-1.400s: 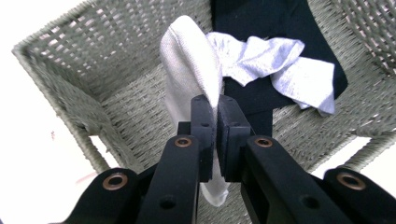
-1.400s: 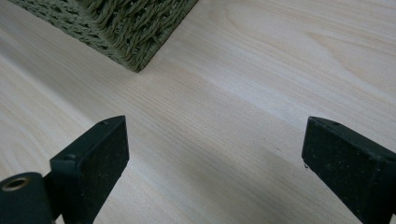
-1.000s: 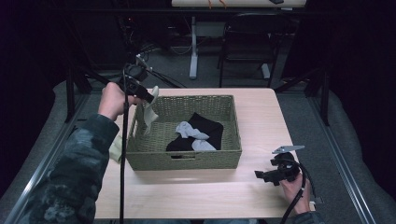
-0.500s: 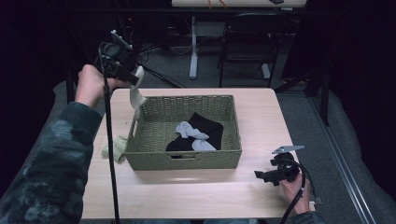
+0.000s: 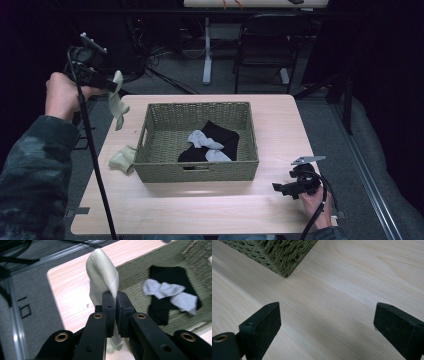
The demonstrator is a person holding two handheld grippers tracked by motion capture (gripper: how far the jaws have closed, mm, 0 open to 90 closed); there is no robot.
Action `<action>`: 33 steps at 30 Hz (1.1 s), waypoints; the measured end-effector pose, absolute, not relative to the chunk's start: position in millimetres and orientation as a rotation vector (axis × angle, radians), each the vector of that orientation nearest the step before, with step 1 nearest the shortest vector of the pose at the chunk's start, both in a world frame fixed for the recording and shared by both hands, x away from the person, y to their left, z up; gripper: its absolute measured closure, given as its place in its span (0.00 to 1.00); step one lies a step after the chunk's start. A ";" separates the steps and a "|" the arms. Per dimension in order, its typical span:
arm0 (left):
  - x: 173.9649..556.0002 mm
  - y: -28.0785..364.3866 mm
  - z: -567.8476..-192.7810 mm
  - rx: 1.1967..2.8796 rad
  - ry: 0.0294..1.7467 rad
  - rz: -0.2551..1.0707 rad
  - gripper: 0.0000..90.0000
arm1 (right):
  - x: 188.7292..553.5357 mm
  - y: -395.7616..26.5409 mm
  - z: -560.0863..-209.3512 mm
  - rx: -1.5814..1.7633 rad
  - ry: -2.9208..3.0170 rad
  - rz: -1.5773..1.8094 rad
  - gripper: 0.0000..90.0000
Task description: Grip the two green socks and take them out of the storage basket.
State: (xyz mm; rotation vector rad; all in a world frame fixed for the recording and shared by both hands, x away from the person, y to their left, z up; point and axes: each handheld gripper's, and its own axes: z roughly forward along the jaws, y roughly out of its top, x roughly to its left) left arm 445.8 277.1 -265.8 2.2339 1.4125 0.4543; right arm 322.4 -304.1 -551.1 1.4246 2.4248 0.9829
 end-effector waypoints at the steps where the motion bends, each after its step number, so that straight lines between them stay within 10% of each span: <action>1: 445.8 277.1 -265.8 2.234 1.413 0.454 0.97 | 322.4 -304.1 -551.1 1.425 2.425 0.983 0.07; 33: 454.5 317.1 -438.1 2.192 1.667 0.220 0.96 | 321.8 -304.4 -551.8 1.429 2.425 0.971 0.07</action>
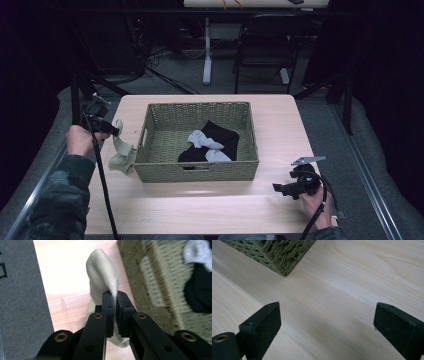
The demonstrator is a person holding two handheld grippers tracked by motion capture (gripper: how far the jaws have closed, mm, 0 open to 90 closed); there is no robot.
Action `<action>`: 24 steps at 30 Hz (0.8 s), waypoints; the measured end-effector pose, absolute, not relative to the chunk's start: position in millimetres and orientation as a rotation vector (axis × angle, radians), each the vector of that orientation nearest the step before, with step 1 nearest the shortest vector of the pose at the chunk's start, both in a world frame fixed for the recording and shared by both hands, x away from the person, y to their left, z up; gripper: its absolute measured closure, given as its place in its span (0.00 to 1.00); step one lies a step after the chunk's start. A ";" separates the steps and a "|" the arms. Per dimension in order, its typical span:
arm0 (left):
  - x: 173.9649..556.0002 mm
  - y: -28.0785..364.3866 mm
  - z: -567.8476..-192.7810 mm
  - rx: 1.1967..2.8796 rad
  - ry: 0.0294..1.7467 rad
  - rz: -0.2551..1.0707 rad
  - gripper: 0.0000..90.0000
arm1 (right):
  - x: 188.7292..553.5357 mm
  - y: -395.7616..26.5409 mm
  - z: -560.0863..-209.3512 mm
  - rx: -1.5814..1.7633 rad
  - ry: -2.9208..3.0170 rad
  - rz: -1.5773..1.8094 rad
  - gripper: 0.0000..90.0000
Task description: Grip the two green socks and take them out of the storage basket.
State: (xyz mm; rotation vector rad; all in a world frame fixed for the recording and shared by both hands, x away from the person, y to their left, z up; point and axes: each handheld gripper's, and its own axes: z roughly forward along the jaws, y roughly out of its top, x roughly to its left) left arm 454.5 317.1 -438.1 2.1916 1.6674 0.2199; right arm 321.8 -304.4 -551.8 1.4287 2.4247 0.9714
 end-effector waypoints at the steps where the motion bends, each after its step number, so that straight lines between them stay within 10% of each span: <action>1: 454.9 317.4 -443.8 2.189 1.672 0.217 0.96 | 322.0 -304.6 -552.1 1.423 2.423 0.975 0.07; 7: 456.2 318.6 -470.0 2.186 1.722 0.173 0.91 | 321.8 -304.4 -551.8 1.434 2.429 0.971 0.07; 15: 444.3 331.3 -470.9 2.126 1.759 0.193 0.40 | 321.5 -305.1 -551.9 1.433 2.423 0.971 0.08; 24: 405.4 344.1 -463.4 2.098 1.720 0.267 0.16 | 321.7 -304.3 -552.2 1.436 2.431 0.974 0.08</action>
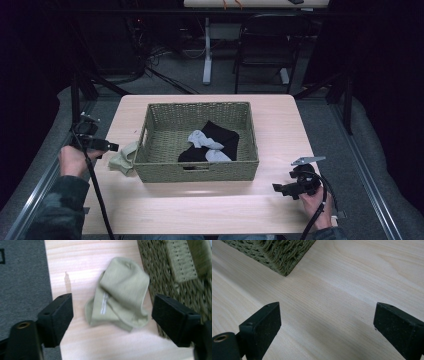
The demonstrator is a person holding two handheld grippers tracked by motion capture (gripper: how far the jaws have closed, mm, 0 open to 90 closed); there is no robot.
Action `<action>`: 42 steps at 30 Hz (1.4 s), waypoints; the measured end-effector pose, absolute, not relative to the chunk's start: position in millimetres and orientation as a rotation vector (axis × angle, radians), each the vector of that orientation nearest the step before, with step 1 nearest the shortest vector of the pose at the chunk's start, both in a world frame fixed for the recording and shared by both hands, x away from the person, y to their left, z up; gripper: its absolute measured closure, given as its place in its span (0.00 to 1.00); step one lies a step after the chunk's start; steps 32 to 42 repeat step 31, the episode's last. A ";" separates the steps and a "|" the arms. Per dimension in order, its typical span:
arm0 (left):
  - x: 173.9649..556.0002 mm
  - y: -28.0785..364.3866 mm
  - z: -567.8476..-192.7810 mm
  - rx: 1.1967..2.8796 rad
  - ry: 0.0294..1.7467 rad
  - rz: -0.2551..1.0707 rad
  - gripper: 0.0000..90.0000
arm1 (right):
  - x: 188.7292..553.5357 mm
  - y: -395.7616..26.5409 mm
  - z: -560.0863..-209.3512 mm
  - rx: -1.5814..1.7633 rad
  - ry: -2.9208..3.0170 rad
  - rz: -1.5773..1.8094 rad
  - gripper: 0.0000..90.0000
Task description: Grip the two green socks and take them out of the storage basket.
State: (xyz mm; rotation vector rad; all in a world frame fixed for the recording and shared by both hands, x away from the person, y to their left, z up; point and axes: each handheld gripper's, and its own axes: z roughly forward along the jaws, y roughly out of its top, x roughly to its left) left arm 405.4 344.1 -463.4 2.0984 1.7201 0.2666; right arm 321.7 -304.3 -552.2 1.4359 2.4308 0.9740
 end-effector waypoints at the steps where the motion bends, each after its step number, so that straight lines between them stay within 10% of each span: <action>1: 393.5 344.9 -466.0 2.100 1.723 0.300 0.13 | 321.7 -303.8 -552.3 1.438 2.431 0.971 0.08; 19: 309.1 314.9 -537.3 2.112 1.779 0.363 0.00 | 321.2 -302.6 -552.6 1.432 2.444 0.963 0.08; 42: 299.6 315.0 -555.4 2.045 1.778 0.414 0.00 | 321.9 -302.5 -553.8 1.423 2.448 0.964 0.08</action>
